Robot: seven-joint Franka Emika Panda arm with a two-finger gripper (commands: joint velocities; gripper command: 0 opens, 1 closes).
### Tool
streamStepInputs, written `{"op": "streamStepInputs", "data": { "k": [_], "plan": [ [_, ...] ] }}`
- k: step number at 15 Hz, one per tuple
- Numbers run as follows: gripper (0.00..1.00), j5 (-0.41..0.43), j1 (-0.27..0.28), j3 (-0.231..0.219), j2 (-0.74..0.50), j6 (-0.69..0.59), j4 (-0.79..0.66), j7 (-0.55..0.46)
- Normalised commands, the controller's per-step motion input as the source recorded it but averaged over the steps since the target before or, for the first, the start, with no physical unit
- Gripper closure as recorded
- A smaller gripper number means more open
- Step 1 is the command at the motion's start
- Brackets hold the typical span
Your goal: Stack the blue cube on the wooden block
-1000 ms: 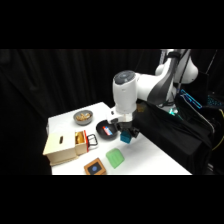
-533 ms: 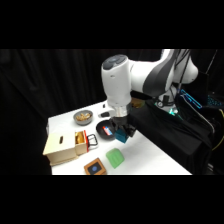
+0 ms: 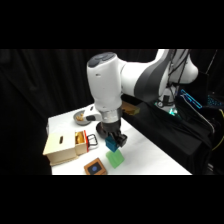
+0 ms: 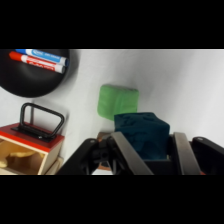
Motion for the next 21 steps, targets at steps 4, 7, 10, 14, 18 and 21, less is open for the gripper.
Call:
{"op": "streamStepInputs", "data": {
  "k": [4,7,10,14,18,21],
  "plan": [
    [0.76,-0.053,0.089,-0.103,0.30,0.12,0.41,0.19],
    [0.76,-0.092,0.103,-0.139,0.27,0.19,0.34,0.17],
    [0.76,-0.039,0.081,-0.113,0.25,0.11,0.31,0.12],
    [0.76,-0.002,0.075,-0.084,0.24,0.07,0.30,0.09],
    [0.76,0.030,0.079,-0.068,0.23,0.06,0.30,0.07],
    [0.76,0.038,0.079,-0.082,0.22,0.05,0.28,0.06]
  ]
}}
